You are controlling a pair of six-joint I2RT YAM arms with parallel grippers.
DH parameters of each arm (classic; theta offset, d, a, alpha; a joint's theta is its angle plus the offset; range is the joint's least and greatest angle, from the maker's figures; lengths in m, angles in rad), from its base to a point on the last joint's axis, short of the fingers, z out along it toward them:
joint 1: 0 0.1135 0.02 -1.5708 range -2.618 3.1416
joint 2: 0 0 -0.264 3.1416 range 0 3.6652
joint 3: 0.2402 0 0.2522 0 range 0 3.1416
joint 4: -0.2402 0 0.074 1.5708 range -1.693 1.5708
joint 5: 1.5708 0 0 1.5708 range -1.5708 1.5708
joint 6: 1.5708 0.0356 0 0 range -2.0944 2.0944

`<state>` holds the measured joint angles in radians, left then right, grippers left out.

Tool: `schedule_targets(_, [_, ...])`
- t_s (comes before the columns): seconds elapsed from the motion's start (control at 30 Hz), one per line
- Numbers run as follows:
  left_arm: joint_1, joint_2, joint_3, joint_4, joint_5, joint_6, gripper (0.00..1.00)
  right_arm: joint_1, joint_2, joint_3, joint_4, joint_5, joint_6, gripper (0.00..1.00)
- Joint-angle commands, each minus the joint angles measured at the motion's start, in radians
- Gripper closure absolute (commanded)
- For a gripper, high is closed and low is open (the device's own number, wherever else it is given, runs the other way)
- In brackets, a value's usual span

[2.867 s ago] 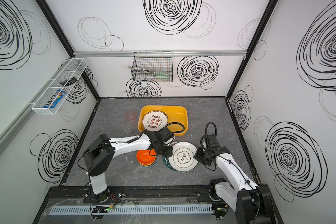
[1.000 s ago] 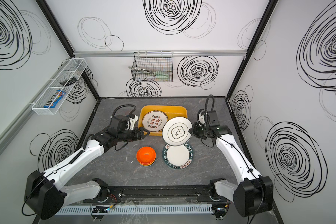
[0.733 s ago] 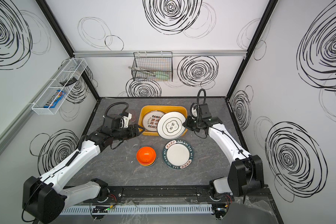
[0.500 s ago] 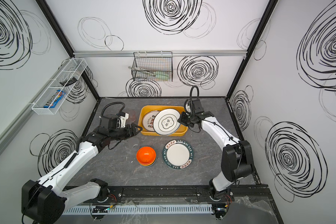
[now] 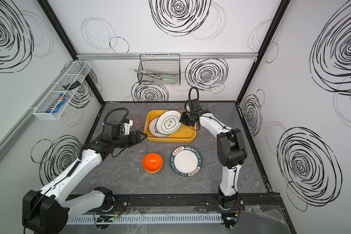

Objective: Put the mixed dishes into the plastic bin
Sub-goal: 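Lower the held white plates into the yellow bin with the right gripper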

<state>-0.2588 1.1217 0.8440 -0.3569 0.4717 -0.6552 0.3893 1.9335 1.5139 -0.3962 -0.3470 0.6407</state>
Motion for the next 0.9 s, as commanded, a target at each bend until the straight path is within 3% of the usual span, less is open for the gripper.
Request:
schedule_targets(0.0, [0.011, 0.0, -0.016, 0.037, 0.019, -0.007, 0.27, 0.015, 0.034, 0.055, 0.06, -0.007, 0.021, 1.0])
schedule_targets(0.87, [0.023, 0.032, -0.074, 0.095, 0.052, -0.021, 0.27, 0.04, 0.203, 0.163, 0.082, -0.027, 0.034, 1.0])
